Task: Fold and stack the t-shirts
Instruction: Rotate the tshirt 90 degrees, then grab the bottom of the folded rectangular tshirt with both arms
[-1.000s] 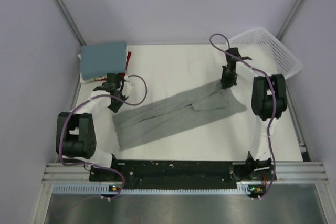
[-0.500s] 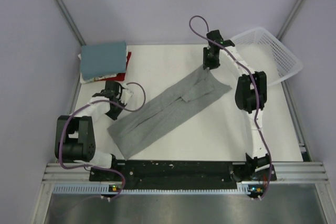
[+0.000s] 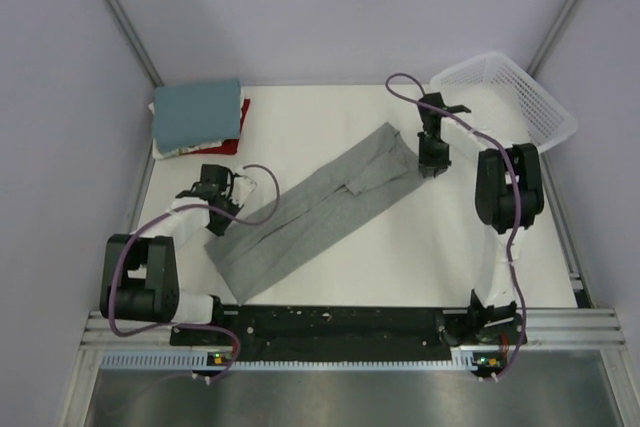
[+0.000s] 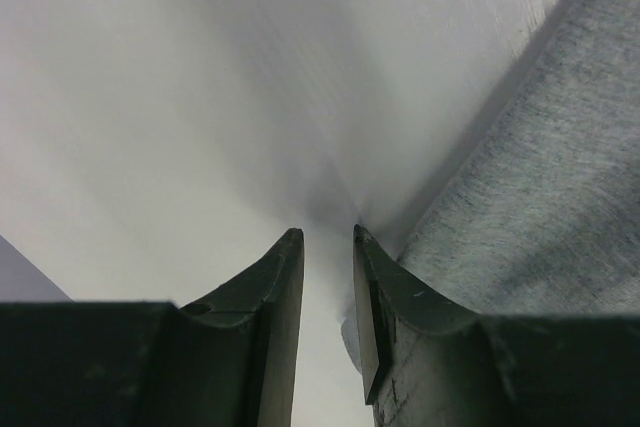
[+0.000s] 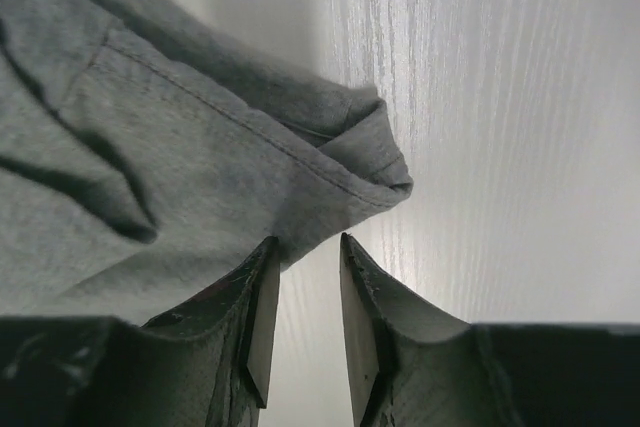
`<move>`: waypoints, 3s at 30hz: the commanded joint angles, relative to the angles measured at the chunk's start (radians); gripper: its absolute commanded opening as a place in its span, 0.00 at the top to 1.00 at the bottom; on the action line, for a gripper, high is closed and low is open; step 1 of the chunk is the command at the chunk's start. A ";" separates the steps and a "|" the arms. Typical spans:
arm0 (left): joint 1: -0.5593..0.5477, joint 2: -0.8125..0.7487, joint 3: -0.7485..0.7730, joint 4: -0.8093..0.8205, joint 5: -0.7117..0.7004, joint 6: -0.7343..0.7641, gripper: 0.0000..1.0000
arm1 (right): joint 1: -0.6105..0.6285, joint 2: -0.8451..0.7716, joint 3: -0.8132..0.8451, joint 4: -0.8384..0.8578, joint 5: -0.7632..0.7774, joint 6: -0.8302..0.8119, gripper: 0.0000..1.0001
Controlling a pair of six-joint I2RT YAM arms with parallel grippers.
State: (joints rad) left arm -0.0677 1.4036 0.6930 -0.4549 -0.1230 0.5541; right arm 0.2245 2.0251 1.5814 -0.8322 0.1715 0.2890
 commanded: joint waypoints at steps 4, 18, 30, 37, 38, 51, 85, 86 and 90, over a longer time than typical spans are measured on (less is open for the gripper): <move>-0.041 -0.061 -0.079 -0.040 0.169 0.036 0.68 | -0.010 0.128 0.092 0.044 -0.036 -0.033 0.86; -0.568 0.017 0.028 -0.137 0.328 0.026 0.68 | -0.013 0.646 1.028 0.023 -0.345 -0.010 0.95; -0.656 -0.244 -0.012 -0.312 0.352 0.099 0.69 | -0.004 0.339 0.771 0.202 -0.368 -0.129 0.59; -0.644 -0.386 -0.029 -0.295 0.443 0.128 0.66 | 0.079 -0.090 0.314 0.258 -0.631 -0.347 0.45; -0.647 -0.396 -0.032 -0.295 0.477 0.157 0.65 | 0.100 -0.192 0.225 0.287 -0.688 -0.396 0.43; -0.833 -0.385 -0.122 -0.292 0.675 0.521 0.56 | 0.372 -1.038 -0.811 0.394 -1.005 -1.212 0.27; -0.937 -0.298 -0.217 -0.157 0.481 0.560 0.75 | 1.082 -0.720 -1.011 0.510 -0.622 -1.446 0.94; -0.937 -0.299 -0.216 -0.156 0.474 0.555 0.80 | 1.082 -0.729 -1.011 0.510 -0.618 -1.432 0.94; -0.936 -0.302 -0.190 -0.153 0.451 0.509 0.99 | 1.070 -0.764 -0.999 0.507 -0.615 -1.365 1.00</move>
State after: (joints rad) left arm -0.9993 1.0962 0.4931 -0.6258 0.3611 1.0954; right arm 1.2911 1.3014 0.5632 -0.3412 -0.4191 -1.1324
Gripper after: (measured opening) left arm 0.083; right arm 0.020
